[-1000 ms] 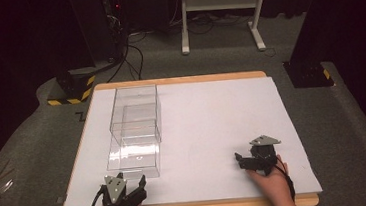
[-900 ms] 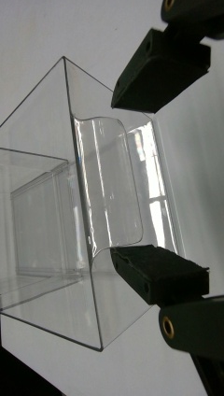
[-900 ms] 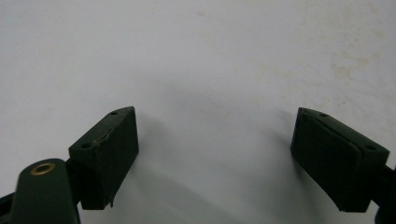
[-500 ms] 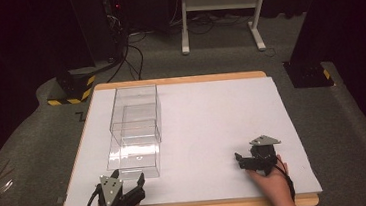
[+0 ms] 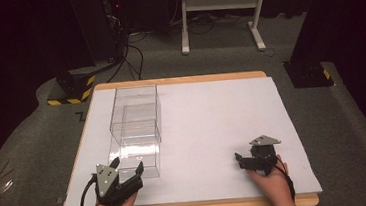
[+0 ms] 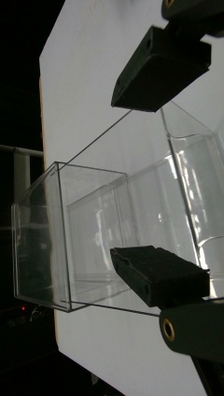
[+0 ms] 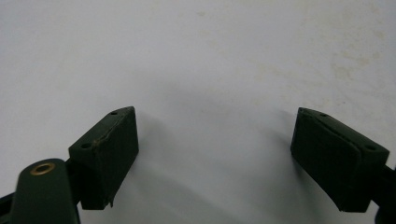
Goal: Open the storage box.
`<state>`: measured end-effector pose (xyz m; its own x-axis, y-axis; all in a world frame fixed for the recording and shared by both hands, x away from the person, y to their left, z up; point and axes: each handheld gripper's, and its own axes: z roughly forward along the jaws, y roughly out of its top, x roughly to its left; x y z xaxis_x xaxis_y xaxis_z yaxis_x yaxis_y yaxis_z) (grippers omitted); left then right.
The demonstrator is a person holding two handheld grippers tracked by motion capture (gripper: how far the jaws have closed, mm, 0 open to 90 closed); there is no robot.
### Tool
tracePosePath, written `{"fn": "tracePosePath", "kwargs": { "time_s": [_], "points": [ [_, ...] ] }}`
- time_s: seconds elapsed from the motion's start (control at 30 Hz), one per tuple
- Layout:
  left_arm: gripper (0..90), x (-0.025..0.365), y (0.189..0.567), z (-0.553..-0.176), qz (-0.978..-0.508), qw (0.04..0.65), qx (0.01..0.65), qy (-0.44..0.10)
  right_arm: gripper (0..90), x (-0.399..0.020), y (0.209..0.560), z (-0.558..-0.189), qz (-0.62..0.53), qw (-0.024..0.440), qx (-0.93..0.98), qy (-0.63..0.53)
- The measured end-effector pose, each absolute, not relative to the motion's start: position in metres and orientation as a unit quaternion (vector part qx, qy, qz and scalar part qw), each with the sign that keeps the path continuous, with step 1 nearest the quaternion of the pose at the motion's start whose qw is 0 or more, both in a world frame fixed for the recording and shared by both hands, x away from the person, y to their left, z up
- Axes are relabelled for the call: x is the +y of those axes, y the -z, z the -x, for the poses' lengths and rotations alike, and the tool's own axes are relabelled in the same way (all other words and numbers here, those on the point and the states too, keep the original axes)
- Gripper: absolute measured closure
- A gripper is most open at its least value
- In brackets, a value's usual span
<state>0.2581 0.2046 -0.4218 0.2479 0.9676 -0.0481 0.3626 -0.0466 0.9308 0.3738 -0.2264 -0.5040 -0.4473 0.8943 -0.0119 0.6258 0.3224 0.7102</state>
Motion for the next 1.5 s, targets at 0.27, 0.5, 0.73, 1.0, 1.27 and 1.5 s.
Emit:
{"fn": "tracePosePath", "kwargs": {
  "time_s": [0.27, 0.5, 0.73, 1.0, 1.27, 1.5],
  "points": [
    [24.3, 0.207, 0.413, -0.277, -0.647, 0.476, 0.505, -0.316, 14.9, -0.226, 0.504, -0.374, -0.483, 0.207, 0.786, -0.325],
    [23.1, 0.217, 0.408, -0.29, -0.644, 0.48, 0.5, -0.325, 14.9, -0.226, 0.504, -0.374, -0.483, 0.207, 0.786, -0.325],
    [22.1, 0.239, 0.406, -0.304, -0.635, 0.477, 0.503, -0.341, 14.9, -0.226, 0.504, -0.374, -0.483, 0.207, 0.786, -0.324],
    [23.2, 0.276, 0.405, -0.316, -0.629, 0.459, 0.511, -0.364, 14.8, -0.226, 0.504, -0.374, -0.484, 0.207, 0.786, -0.323],
    [25.5, 0.311, 0.415, -0.328, -0.619, 0.431, 0.542, -0.371, 14.9, -0.226, 0.504, -0.374, -0.484, 0.207, 0.786, -0.323],
    [26.4, 0.333, 0.435, -0.336, -0.623, 0.405, 0.564, -0.359, 14.9, -0.226, 0.504, -0.374, -0.484, 0.207, 0.786, -0.323]
  ]
}}
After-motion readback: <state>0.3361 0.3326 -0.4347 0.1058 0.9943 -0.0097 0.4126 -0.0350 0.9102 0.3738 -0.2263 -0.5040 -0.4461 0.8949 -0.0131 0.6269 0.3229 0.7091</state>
